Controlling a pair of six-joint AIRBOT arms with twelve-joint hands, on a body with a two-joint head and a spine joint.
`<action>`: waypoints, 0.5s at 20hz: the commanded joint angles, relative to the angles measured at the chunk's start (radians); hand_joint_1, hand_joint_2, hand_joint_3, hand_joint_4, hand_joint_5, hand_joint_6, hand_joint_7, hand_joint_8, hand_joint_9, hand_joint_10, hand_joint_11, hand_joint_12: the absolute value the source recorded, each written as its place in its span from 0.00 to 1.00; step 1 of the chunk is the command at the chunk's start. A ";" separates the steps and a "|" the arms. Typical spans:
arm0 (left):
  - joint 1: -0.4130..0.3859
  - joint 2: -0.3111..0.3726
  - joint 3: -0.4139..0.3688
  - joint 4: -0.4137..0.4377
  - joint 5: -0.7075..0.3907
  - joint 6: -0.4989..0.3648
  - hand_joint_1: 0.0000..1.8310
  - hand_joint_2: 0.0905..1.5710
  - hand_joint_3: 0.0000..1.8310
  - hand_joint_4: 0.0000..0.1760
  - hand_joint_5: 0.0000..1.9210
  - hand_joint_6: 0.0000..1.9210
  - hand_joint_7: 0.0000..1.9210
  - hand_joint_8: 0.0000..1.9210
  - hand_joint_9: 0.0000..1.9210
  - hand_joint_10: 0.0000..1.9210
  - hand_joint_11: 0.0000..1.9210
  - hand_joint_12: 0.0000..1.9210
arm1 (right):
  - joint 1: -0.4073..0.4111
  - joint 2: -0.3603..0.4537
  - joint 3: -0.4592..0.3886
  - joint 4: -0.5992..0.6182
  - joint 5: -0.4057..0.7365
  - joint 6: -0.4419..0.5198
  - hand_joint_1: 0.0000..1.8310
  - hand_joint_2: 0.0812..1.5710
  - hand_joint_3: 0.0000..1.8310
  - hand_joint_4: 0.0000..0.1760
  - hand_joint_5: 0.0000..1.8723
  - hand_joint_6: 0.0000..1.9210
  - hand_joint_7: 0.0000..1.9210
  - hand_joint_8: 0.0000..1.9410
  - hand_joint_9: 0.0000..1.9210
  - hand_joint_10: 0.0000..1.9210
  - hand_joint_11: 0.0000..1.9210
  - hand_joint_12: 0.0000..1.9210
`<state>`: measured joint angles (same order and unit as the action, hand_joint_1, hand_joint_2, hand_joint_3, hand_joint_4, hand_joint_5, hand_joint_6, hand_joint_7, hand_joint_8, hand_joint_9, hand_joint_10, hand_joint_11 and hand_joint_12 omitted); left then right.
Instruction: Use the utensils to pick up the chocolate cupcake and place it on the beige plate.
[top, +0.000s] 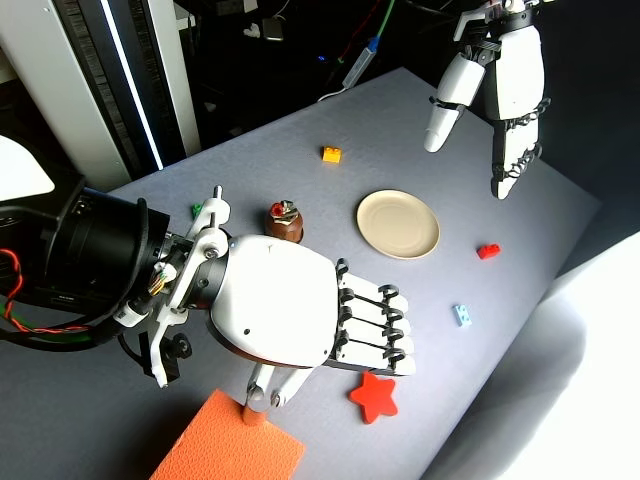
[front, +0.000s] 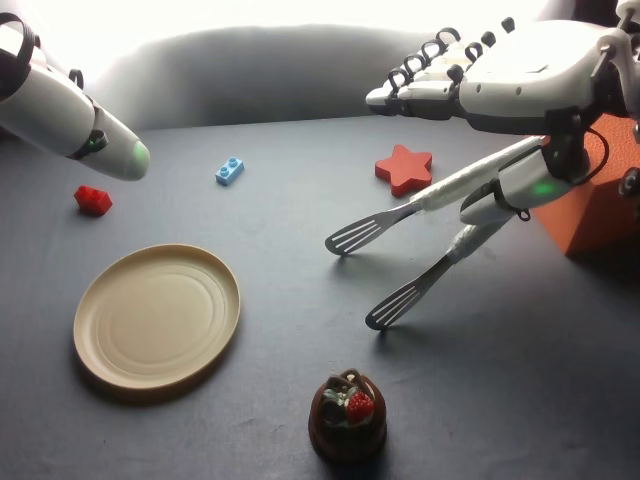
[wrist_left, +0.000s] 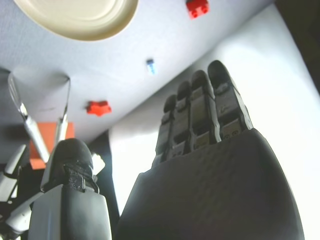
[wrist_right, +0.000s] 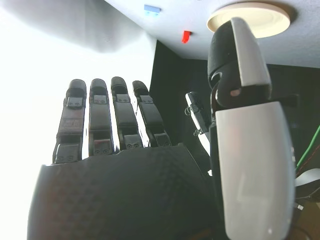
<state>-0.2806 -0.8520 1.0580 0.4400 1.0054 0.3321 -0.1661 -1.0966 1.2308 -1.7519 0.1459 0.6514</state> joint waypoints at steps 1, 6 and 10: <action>-0.011 0.007 -0.003 0.037 -0.050 -0.003 0.15 0.69 0.00 0.00 0.03 0.00 0.05 0.00 0.06 0.00 0.00 0.13 | 0.023 0.015 -0.011 0.011 -0.019 -0.009 0.45 0.66 0.00 0.00 0.00 0.00 0.00 0.00 0.00 0.00 0.00 0.00; -0.011 0.007 -0.001 0.037 -0.050 -0.003 0.14 0.70 0.00 0.00 0.04 0.00 0.05 0.00 0.06 0.00 0.00 0.12 | 0.026 0.032 -0.057 0.365 -0.134 -0.539 0.48 0.66 0.00 0.00 0.00 0.00 0.00 0.00 0.00 0.00 0.00 0.00; -0.012 0.007 -0.002 0.037 -0.050 -0.003 0.13 0.70 0.00 0.00 0.03 0.00 0.05 0.00 0.06 0.00 0.00 0.12 | 0.055 0.053 -0.126 1.323 -0.231 -1.520 0.47 0.64 0.00 0.00 0.00 0.00 0.00 0.00 0.00 0.00 0.00 0.00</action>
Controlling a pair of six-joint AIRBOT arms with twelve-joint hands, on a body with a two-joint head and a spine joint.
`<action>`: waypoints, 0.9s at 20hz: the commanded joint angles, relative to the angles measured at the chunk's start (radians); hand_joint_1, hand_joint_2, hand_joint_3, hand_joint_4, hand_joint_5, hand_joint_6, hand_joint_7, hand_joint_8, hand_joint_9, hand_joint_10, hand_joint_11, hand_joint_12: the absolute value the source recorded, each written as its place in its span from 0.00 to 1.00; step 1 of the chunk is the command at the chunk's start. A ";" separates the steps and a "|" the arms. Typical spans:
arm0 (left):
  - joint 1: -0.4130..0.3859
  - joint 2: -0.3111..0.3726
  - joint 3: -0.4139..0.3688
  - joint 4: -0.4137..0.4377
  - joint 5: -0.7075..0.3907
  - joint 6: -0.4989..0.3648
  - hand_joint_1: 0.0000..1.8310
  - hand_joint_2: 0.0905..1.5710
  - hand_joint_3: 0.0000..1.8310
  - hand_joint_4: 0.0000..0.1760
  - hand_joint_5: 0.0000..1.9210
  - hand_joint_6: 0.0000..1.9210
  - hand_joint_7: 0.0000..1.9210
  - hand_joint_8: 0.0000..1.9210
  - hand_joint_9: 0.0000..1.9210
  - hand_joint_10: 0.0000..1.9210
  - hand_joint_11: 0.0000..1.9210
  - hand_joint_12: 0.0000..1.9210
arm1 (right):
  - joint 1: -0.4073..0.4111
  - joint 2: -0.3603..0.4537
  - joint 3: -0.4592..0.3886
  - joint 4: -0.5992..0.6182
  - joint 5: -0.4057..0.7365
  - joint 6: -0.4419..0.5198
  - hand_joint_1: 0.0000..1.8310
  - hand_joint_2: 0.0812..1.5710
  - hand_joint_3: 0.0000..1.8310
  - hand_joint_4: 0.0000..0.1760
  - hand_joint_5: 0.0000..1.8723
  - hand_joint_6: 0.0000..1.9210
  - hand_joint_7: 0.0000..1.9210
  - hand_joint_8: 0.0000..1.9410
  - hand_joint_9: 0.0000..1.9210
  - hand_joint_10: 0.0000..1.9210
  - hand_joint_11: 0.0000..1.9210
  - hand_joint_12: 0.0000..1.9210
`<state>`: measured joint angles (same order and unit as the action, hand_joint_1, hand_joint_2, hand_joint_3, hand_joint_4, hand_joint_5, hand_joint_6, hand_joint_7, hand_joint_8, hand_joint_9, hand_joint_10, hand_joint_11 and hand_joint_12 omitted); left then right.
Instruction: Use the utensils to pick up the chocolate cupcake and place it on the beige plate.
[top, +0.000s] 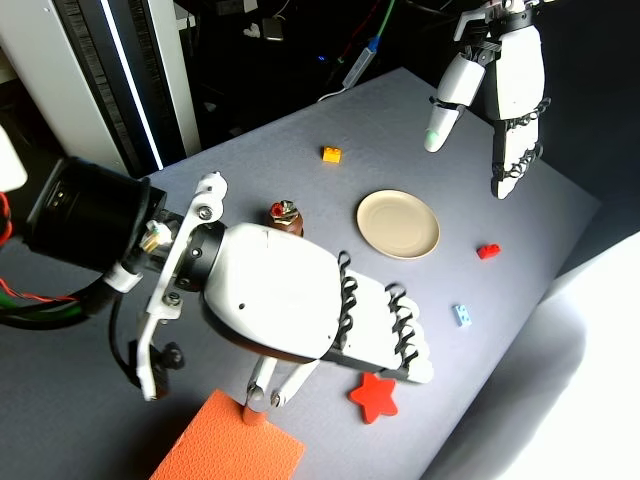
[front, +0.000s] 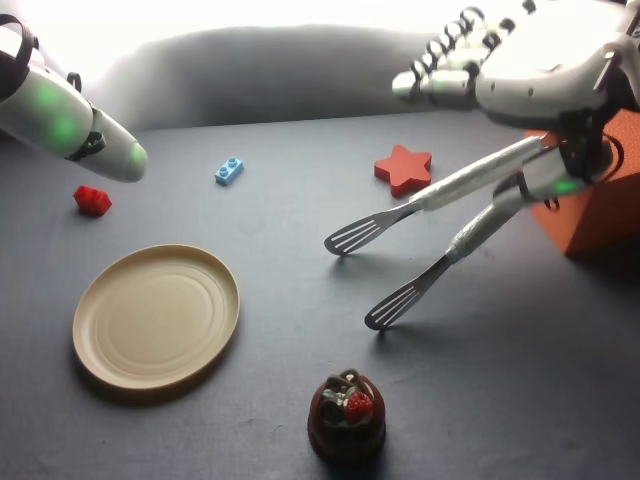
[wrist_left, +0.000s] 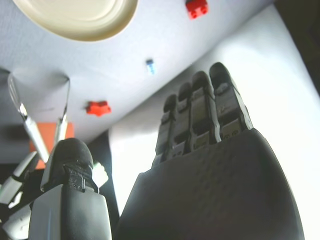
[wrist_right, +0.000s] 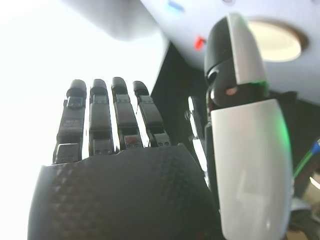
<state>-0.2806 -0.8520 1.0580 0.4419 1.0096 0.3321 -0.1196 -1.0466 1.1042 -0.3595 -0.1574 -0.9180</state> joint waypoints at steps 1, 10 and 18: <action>-0.012 0.007 -0.002 0.035 -0.054 -0.003 0.15 0.70 0.00 0.00 0.04 0.00 0.05 0.00 0.06 0.00 0.00 0.12 | 0.020 0.001 -0.003 0.133 0.010 -0.114 0.44 0.66 0.00 0.00 0.00 0.00 0.00 0.00 0.00 0.00 0.00 0.00; -0.012 0.006 -0.004 0.035 -0.054 -0.003 0.14 0.70 0.00 0.00 0.03 0.00 0.05 0.00 0.05 0.00 0.00 0.11 | 0.056 -0.072 0.088 0.369 -0.133 -0.243 0.43 0.65 0.00 0.00 0.00 0.00 0.00 0.00 0.00 0.00 0.00 0.00; -0.012 0.006 -0.004 0.035 -0.054 -0.003 0.15 0.69 0.00 0.00 0.03 0.00 0.05 0.00 0.06 0.00 0.00 0.12 | 0.024 -0.135 0.179 0.370 -0.183 -0.236 0.45 0.66 0.00 0.00 0.00 0.00 0.00 0.00 0.00 0.00 0.00 0.00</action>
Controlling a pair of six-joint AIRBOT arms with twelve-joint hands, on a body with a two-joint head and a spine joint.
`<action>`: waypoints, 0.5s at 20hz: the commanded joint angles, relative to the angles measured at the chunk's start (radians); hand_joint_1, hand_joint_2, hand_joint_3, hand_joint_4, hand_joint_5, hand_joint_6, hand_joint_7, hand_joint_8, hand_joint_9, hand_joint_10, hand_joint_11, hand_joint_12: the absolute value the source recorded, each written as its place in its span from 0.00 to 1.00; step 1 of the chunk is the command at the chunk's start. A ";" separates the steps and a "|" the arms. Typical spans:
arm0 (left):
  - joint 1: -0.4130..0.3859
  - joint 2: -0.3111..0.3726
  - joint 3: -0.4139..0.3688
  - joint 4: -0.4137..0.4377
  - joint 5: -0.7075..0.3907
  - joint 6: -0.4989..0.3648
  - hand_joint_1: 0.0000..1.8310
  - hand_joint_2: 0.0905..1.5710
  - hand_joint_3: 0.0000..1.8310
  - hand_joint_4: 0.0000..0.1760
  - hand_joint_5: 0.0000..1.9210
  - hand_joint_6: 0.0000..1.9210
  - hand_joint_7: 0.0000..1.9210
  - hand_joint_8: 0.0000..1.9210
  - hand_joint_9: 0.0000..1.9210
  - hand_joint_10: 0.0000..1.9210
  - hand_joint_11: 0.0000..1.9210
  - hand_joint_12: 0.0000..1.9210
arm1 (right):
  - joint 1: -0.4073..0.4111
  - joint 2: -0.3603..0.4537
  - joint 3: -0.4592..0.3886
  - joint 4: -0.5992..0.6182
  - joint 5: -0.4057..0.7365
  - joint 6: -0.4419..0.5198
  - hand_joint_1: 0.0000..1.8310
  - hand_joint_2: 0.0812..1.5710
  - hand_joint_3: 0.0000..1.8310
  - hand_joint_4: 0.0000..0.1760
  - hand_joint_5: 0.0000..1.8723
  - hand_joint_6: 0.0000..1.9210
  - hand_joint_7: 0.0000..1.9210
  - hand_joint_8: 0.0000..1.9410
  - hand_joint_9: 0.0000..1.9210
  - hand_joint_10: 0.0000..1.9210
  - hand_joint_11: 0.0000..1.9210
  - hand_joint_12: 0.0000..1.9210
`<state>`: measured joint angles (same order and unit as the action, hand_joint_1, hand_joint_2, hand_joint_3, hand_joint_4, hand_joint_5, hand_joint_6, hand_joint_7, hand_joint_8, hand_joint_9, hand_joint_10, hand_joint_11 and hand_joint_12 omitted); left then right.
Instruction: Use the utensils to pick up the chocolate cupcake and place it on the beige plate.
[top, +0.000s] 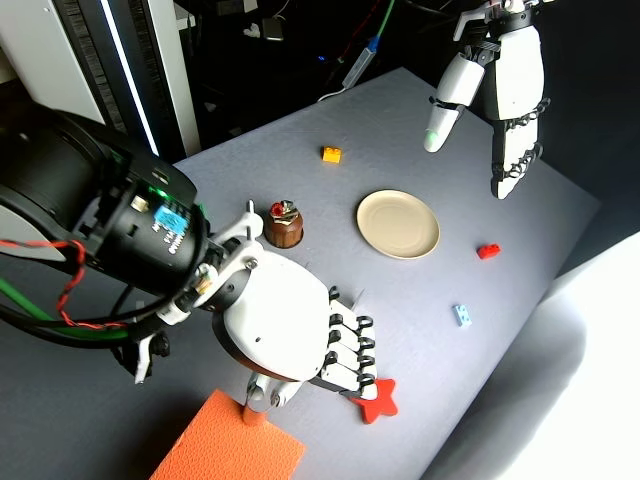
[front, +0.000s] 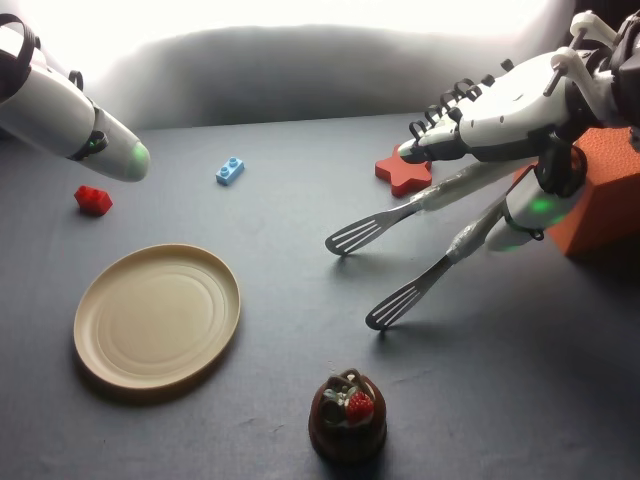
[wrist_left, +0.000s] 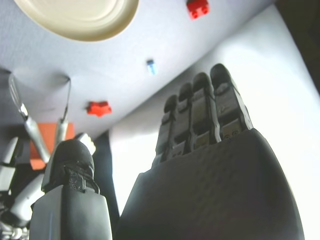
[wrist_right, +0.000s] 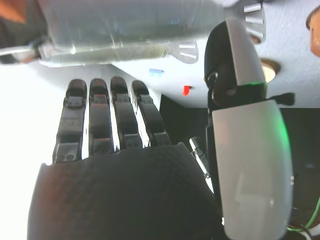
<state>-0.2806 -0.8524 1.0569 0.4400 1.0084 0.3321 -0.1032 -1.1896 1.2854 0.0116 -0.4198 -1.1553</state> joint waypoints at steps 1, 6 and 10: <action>-0.012 0.006 -0.003 0.037 -0.053 -0.003 0.15 0.69 0.00 0.00 0.03 0.00 0.04 0.00 0.05 0.00 0.00 0.11 | 0.006 0.002 0.004 -0.001 0.060 0.005 0.45 0.66 0.00 0.00 0.00 0.00 0.00 0.00 0.00 0.00 0.00 0.00; -0.013 0.006 -0.003 0.037 -0.053 -0.003 0.13 0.70 0.00 0.00 0.02 0.00 0.04 0.00 0.05 0.00 0.00 0.11 | -0.011 -0.021 0.027 -0.001 0.044 0.008 0.47 0.66 0.00 0.00 0.00 0.00 0.00 0.00 0.00 0.00 0.00 0.00; -0.012 0.006 -0.009 0.037 -0.053 -0.004 0.14 0.71 0.00 0.00 0.02 0.00 0.03 0.00 0.04 0.00 0.00 0.09 | -0.033 -0.051 0.057 0.000 0.035 0.012 0.45 0.66 0.00 0.00 0.00 0.00 0.00 0.00 0.00 0.00 0.00 0.00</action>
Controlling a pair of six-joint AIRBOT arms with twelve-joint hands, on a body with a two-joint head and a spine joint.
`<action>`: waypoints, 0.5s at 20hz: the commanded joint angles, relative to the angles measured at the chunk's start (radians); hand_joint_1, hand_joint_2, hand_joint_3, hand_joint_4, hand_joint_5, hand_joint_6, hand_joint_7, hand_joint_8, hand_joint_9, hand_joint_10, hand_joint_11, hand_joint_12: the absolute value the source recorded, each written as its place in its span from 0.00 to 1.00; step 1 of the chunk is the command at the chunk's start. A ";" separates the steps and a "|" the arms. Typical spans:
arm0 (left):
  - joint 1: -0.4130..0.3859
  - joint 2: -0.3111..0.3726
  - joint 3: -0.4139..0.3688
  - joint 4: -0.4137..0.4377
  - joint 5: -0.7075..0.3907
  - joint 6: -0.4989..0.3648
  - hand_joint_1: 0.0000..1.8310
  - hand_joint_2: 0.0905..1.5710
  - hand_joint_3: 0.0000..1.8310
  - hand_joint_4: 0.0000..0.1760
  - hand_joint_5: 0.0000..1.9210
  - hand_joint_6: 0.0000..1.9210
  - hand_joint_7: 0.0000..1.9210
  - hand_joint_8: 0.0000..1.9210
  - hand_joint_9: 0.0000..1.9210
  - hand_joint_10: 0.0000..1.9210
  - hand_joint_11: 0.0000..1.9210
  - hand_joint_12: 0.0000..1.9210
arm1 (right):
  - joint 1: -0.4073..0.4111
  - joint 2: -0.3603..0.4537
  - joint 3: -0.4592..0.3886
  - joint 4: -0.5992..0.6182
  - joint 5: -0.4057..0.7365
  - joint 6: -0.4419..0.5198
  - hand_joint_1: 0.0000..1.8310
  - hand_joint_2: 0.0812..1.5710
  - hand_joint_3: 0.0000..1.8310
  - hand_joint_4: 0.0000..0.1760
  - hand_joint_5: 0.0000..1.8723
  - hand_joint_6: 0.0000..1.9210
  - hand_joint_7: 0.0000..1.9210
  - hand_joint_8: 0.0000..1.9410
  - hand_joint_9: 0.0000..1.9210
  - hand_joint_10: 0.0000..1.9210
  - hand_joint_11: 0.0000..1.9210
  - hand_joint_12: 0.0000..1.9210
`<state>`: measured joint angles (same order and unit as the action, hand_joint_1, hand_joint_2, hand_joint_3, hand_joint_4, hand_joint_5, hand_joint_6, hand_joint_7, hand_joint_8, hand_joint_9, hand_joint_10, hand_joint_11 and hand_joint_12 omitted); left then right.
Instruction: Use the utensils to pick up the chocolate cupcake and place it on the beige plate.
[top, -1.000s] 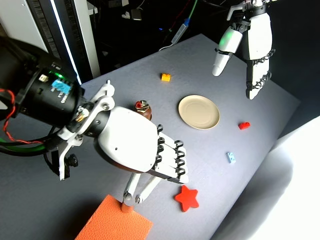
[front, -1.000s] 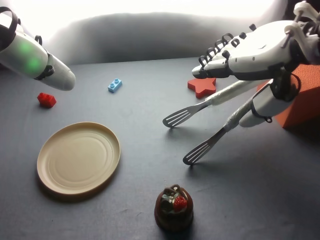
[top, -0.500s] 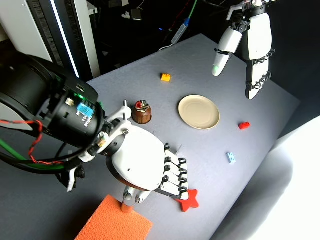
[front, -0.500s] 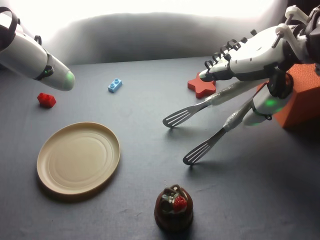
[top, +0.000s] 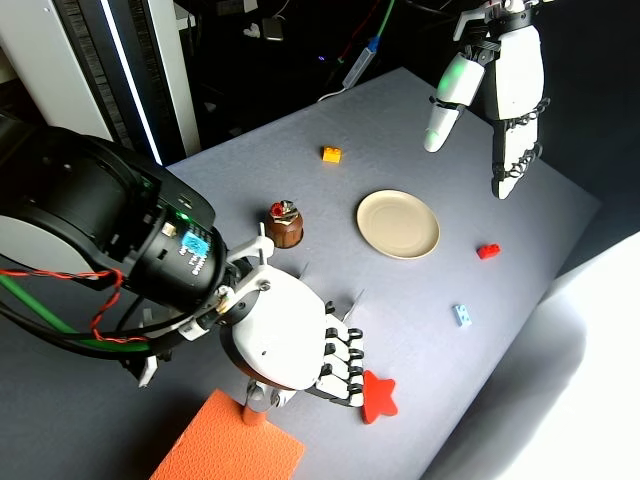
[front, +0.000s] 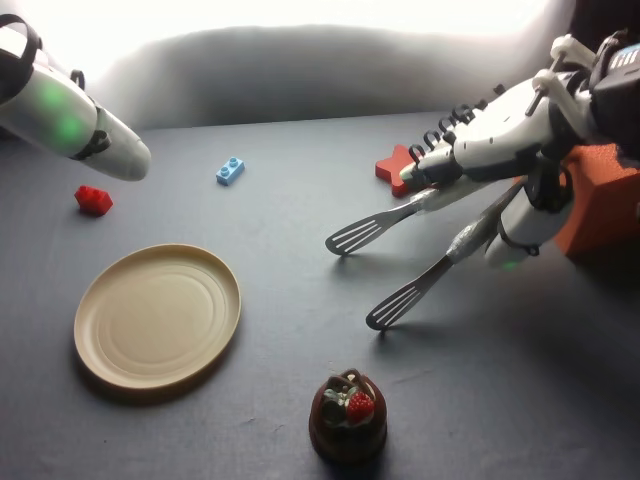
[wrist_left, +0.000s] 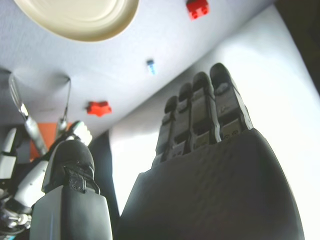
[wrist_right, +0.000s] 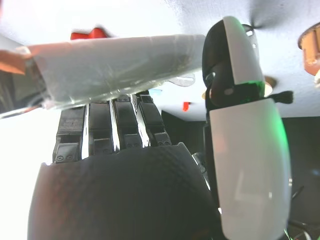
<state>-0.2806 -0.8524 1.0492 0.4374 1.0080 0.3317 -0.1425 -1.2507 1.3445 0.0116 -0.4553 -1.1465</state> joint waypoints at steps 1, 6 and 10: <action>-0.012 0.006 -0.004 0.040 -0.052 -0.004 0.15 0.71 0.00 0.00 0.02 0.00 0.04 0.00 0.05 0.00 0.00 0.09 | -0.003 0.002 0.003 0.000 0.066 0.005 0.46 0.66 0.00 0.00 0.00 0.00 0.00 0.00 0.00 0.00 0.00 0.00; -0.012 0.006 -0.004 0.040 -0.052 -0.007 0.15 0.71 0.00 0.00 0.03 0.00 0.04 0.00 0.06 0.00 0.00 0.12 | -0.026 -0.016 0.016 0.031 0.049 0.003 0.46 0.65 0.00 0.00 0.00 0.00 0.00 0.00 0.00 0.00 0.00 0.00; -0.010 0.005 0.002 0.040 -0.046 -0.007 0.16 0.70 0.00 0.00 0.03 0.00 0.04 0.00 0.05 0.00 0.00 0.10 | -0.042 -0.029 0.025 0.031 0.072 -0.018 0.45 0.66 0.00 0.00 0.00 0.00 0.00 0.00 0.00 0.00 0.00 0.00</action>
<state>-0.2806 -0.8524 1.0481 0.4385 1.0103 0.3248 -0.1802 -1.2842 1.3670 0.0418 -0.4187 -1.1572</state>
